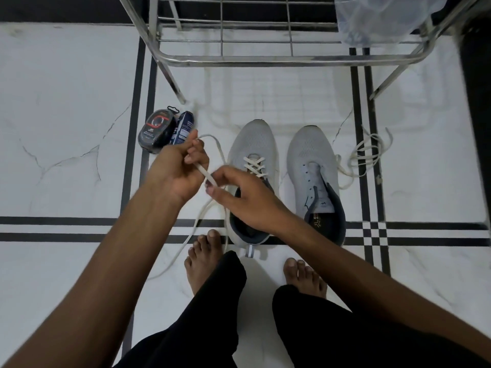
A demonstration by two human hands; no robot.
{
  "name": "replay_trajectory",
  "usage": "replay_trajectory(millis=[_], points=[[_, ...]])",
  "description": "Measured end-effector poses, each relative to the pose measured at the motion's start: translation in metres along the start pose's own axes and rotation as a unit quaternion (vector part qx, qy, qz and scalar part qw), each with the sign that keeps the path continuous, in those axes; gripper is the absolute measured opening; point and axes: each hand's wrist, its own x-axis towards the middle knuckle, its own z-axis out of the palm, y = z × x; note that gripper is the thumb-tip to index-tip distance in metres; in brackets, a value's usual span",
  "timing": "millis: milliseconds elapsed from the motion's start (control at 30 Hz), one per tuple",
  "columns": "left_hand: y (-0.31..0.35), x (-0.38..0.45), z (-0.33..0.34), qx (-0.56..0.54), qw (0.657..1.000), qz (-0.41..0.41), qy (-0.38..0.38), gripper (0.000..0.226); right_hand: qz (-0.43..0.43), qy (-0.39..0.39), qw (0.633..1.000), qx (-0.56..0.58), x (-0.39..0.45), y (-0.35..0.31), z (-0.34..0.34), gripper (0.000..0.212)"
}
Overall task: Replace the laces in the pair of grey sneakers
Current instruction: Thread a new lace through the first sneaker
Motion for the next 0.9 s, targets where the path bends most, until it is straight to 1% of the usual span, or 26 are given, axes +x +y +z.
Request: replay_trajectory(millis=[33, 100, 133, 167, 200, 233, 267, 333, 367, 400, 433, 467, 500, 533, 567, 600, 633, 667, 700, 733, 800, 833, 867, 900], points=[[0.005, 0.002, -0.002, -0.011, 1.0, 0.011, 0.004, 0.024, 0.004, -0.013, 1.0, 0.011, -0.001, 0.001, -0.002, 0.016], [0.018, 0.008, -0.009, -0.014, 0.999, 0.043, 0.014, 0.025, 0.023, -0.047, 0.998, 0.027, -0.005, 0.01, -0.011, 0.02], [0.022, 0.013, -0.014, 0.012, 0.998, 0.064, 0.023, 0.024, 0.035, -0.057, 0.997, 0.039, -0.008, 0.014, -0.017, 0.02], [0.025, 0.018, -0.02, 0.072, 0.992, 0.095, 0.037, 0.024, 0.038, -0.053, 0.997, 0.039, -0.011, 0.019, -0.024, 0.019], [0.025, 0.022, -0.027, 0.169, 0.975, 0.136, 0.057, 0.024, 0.035, -0.035, 0.999, 0.021, -0.013, 0.025, -0.032, 0.019], [0.024, 0.026, -0.035, 0.289, 0.937, 0.179, 0.078, 0.025, 0.031, -0.009, 0.999, -0.011, -0.014, 0.031, -0.038, 0.019], [0.022, 0.029, -0.043, 0.41, 0.881, 0.218, 0.091, 0.025, 0.032, 0.012, 0.999, -0.041, -0.014, 0.037, -0.045, 0.019], [0.012, 0.032, -0.056, 0.611, 0.745, 0.256, 0.08, 0.023, 0.047, 0.038, 0.996, -0.071, -0.012, 0.046, -0.054, 0.016], [0.005, 0.032, -0.059, 0.701, 0.661, 0.257, 0.069, 0.021, 0.06, 0.054, 0.995, -0.065, -0.01, 0.048, -0.056, 0.012], [-0.003, 0.032, -0.059, 0.779, 0.563, 0.266, 0.067, 0.024, 0.078, 0.076, 0.993, -0.042, -0.008, 0.051, -0.057, 0.005], [-0.011, 0.03, -0.058, 0.825, 0.476, 0.299, 0.059, 0.035, 0.095, 0.102, 0.99, -0.009, -0.005, 0.051, -0.056, 0.006], [-0.019, 0.027, -0.054, 0.834, 0.423, 0.354, 0.025, 0.046, 0.106, 0.125, 0.986, 0.025, -0.004, 0.052, -0.055, 0.015], [-0.027, 0.024, -0.048, 0.822, 0.405, 0.399, -0.033, 0.053, 0.112, 0.143, 0.982, 0.058, -0.002, 0.052, -0.055, 0.022], [-0.034, 0.02, -0.043, 0.805, 0.413, 0.415, -0.099, 0.056, 0.116, 0.156, 0.977, 0.088, -0.001, 0.052, -0.054, 0.027], [-0.042, 0.017, -0.038, 0.793, 0.432, 0.402, -0.153, 0.055, 0.118, 0.164, 0.972, 0.119, 0.0, 0.052, -0.053, 0.029], [-0.049, 0.016, -0.035, 0.791, 0.45, 0.374, -0.179, 0.05, 0.119, 0.166, 0.967, 0.149, 0.001, 0.051, -0.054, 0.03], [-0.053, 0.015, -0.033, 0.792, 0.466, 0.35, -0.181, 0.042, 0.122, 0.164, 0.963, 0.173, 0.002, 0.051, -0.053, 0.029], [-0.055, 0.016, -0.031, 0.792, 0.477, 0.339, -0.175, 0.031, 0.123, 0.16, 0.962, 0.182, 0.002, 0.05, -0.053, 0.026], [-0.055, 0.018, -0.031, 0.791, 0.479, 0.34, -0.168, 0.021, 0.126, 0.158, 0.964, 0.171, 0.002, 0.05, -0.052, 0.023], [-0.053, 0.021, -0.031, 0.793, 0.468, 0.353, -0.163, 0.014, 0.128, 0.164, 0.969, 0.135, 0.002, 0.052, -0.052, 0.021], [-0.049, 0.027, -0.035, 0.81, 0.418, 0.382, -0.149, 0.014, 0.139, 0.191, 0.971, 0.022, -0.004, 0.057, -0.055, 0.025], [-0.047, 0.029, -0.038, 0.819, 0.394, 0.394, -0.138, 0.015, 0.146, 0.191, 0.97, -0.024, -0.008, 0.06, -0.057, 0.028], [-0.045, 0.03, -0.04, 0.823, 0.379, 0.403, -0.131, 0.016, 0.15, 0.171, 0.972, -0.053, -0.012, 0.062, -0.058, 0.03], [-0.046, 0.03, -0.041, 0.825, 0.367, 0.411, -0.128, 0.017, 0.152, 0.133, 0.976, -0.081, -0.015, 0.063, -0.057, 0.032]])
